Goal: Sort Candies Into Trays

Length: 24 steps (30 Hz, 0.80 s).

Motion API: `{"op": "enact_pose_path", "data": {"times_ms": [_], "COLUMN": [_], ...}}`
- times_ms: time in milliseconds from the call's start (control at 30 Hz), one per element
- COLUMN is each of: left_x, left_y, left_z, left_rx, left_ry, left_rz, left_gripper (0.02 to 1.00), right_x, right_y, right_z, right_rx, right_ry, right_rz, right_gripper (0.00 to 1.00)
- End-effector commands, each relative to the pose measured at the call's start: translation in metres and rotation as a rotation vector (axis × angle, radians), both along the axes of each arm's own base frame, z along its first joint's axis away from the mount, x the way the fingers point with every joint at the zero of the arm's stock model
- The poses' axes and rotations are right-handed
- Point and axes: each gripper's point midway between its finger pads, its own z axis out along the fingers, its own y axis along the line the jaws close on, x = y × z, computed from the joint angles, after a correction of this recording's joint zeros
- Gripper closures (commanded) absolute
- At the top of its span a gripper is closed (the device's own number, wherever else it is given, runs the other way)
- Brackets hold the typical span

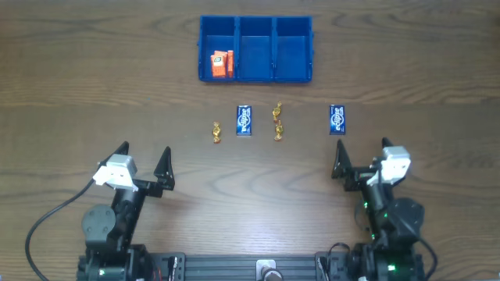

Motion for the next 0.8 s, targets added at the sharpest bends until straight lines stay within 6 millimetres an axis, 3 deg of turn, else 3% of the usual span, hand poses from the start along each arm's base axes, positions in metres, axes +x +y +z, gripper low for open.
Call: {"op": "enact_pose_path", "data": {"times_ms": [33,167,300,433,567,800], "left_x": [-0.002,-0.002,-0.002,-0.002,-0.002,-0.002], "left_y": [-0.005,-0.005,-0.005,-0.005,-0.005,-0.005], "left_z": [-0.017,-0.017,-0.017,-0.017,-0.017,-0.017], "left_rx": [-0.008,-0.008,-0.008,-0.008,-0.008,-0.008], "left_ry": [0.052,0.052,0.052,0.052,0.052,0.052], "left_rz": [-0.034,-0.034,-0.034,-0.034,-0.034,-0.034], "left_gripper": [0.02,0.02,0.02,0.02,0.02,0.02], "right_x": [0.011,0.032,0.06,0.091,0.118,0.128], "right_y": [0.002,-0.001,-0.004,-0.007,-0.01,-0.003], "right_z": [0.052,0.068,0.056,0.026,-0.02,-0.103], "right_rx": [-0.032,-0.047,-0.048,-0.054,-0.059,-0.064], "right_ry": [0.047,0.192,0.454,0.652,0.829,1.062], "right_rz": [0.015,0.005,-0.002,-0.013,-0.018,-0.001], "right_gripper": [0.003,0.003,0.003,0.003,0.003,0.003]}}
